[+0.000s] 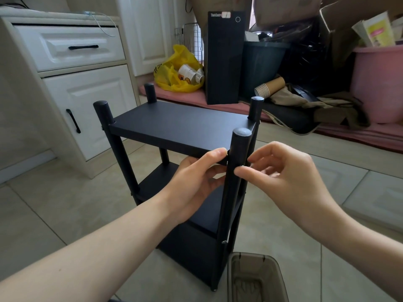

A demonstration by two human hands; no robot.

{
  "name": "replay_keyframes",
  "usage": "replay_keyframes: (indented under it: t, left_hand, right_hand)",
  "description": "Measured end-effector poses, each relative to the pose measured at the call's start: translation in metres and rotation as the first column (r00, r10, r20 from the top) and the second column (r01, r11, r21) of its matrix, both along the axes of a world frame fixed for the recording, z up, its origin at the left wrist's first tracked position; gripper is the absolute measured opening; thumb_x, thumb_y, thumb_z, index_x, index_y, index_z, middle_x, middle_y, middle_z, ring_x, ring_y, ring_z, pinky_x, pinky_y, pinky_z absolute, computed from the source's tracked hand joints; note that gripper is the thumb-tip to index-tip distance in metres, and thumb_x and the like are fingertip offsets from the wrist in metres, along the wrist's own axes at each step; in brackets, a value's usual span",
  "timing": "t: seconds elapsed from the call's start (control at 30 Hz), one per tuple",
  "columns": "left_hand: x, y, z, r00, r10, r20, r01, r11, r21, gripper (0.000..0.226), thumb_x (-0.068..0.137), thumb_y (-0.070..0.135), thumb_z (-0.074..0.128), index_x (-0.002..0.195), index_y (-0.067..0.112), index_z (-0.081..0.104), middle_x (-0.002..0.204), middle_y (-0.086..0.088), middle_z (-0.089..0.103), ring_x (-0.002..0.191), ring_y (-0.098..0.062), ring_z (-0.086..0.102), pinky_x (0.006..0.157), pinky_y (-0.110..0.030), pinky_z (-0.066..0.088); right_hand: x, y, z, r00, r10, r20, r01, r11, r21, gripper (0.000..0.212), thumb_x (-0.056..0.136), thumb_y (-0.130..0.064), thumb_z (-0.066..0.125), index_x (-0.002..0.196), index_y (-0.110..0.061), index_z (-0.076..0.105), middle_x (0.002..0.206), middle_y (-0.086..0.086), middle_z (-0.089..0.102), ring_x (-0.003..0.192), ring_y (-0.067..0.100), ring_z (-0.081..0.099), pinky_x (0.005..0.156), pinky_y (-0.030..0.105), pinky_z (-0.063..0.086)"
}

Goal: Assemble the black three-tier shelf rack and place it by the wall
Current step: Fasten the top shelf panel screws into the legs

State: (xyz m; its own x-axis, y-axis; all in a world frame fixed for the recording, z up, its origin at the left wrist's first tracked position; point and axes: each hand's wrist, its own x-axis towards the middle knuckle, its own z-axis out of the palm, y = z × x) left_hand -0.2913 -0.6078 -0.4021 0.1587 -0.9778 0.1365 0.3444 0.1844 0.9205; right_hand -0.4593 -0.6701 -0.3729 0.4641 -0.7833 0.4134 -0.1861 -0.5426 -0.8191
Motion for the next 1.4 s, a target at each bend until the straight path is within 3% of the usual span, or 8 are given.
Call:
replay_keyframes:
  t: [0.33,0.47,0.53,0.63,0.83,1.1,1.27,1.4]
  left_hand:
    - [0.002,-0.002,0.002,0.997,0.046,0.063,-0.046,0.999,0.002,0.029,0.093,0.041,0.064,0.105,0.021,0.081,0.115,-0.007,0.076,0.111,-0.019,0.07,0.088,-0.026,0.056]
    - [0.002,0.005,0.005,0.942,0.135,0.306,-0.161,0.985,0.062,0.041,0.089,0.054,0.06,0.104,0.022,0.08,0.108,-0.003,0.078,0.105,-0.017,0.073,0.094,-0.037,0.058]
    - [0.001,0.012,0.007,0.794,0.275,0.542,-0.34,0.94,0.021,0.044,0.085,0.061,0.059,0.088,0.022,0.079,0.088,0.005,0.079,0.088,-0.008,0.075,0.089,-0.034,0.057]
    - [0.007,0.024,0.01,0.289,0.59,0.754,-0.477,0.771,-0.421,0.042,0.094,0.049,0.065,0.063,0.021,0.069,0.056,0.01,0.066,0.061,-0.007,0.066,0.069,-0.014,0.046]
    - [0.015,0.023,0.022,-0.077,0.664,0.744,-0.222,0.716,-0.662,0.046,0.08,0.053,0.071,0.104,0.013,0.074,0.109,0.002,0.065,0.115,-0.016,0.048,0.101,-0.027,0.039]
    - [-0.002,0.007,0.019,-0.005,0.614,0.789,-0.246,0.765,-0.596,0.049,0.086,0.055,0.064,0.109,0.012,0.072,0.119,0.001,0.064,0.127,-0.021,0.047,0.103,-0.049,0.044]
    - [-0.001,0.007,0.018,0.021,0.624,0.781,-0.249,0.76,-0.6,0.045,0.086,0.05,0.064,0.108,0.012,0.072,0.116,0.001,0.067,0.126,-0.019,0.05,0.104,-0.051,0.045]
    - [-0.003,0.008,0.02,0.008,0.58,0.815,-0.233,0.794,-0.562,0.046,0.087,0.049,0.061,0.114,0.012,0.071,0.119,-0.001,0.068,0.13,-0.02,0.051,0.11,-0.05,0.042]
  right_hand:
    - [0.004,-0.017,0.002,0.99,0.139,-0.017,-0.124,0.929,0.349,0.092,0.042,-0.061,0.085,0.126,-0.049,0.048,0.104,-0.005,0.072,0.094,0.01,0.071,0.081,0.032,0.055]
    - [0.004,-0.023,0.005,0.935,0.343,0.09,-0.348,0.843,0.41,0.068,0.066,-0.031,0.086,0.126,-0.048,0.059,0.119,0.0,0.071,0.107,0.017,0.07,0.103,0.045,0.048]
    - [0.006,-0.025,0.005,0.928,0.354,0.119,-0.371,0.831,0.415,0.054,0.069,-0.025,0.082,0.118,-0.042,0.066,0.115,-0.001,0.073,0.106,0.019,0.07,0.104,0.046,0.048]
    - [0.007,-0.029,0.002,0.932,0.342,0.117,-0.359,0.833,0.421,0.05,0.067,-0.028,0.083,0.112,-0.045,0.068,0.112,-0.004,0.073,0.107,0.017,0.069,0.102,0.046,0.049]
    - [0.008,-0.032,0.0,0.919,0.369,0.137,-0.39,0.806,0.445,0.047,0.068,-0.032,0.081,0.111,-0.044,0.068,0.111,-0.003,0.074,0.106,0.016,0.069,0.094,0.04,0.051]
    - [0.005,-0.031,0.004,0.887,0.412,0.208,-0.458,0.725,0.515,0.037,0.08,-0.049,0.067,0.114,-0.035,0.066,0.112,0.001,0.073,0.096,0.016,0.071,0.089,0.039,0.055]
    - [0.012,-0.03,0.001,0.931,0.156,0.329,-0.339,0.7,0.629,0.038,0.099,-0.038,0.056,0.132,-0.023,0.043,0.097,0.007,0.077,0.085,0.025,0.075,0.071,0.036,0.059]
    - [0.021,-0.033,0.002,0.947,0.215,0.238,-0.32,0.607,0.728,0.04,0.102,-0.046,0.046,0.117,-0.012,0.062,0.099,0.013,0.076,0.087,0.024,0.075,0.077,0.034,0.058]
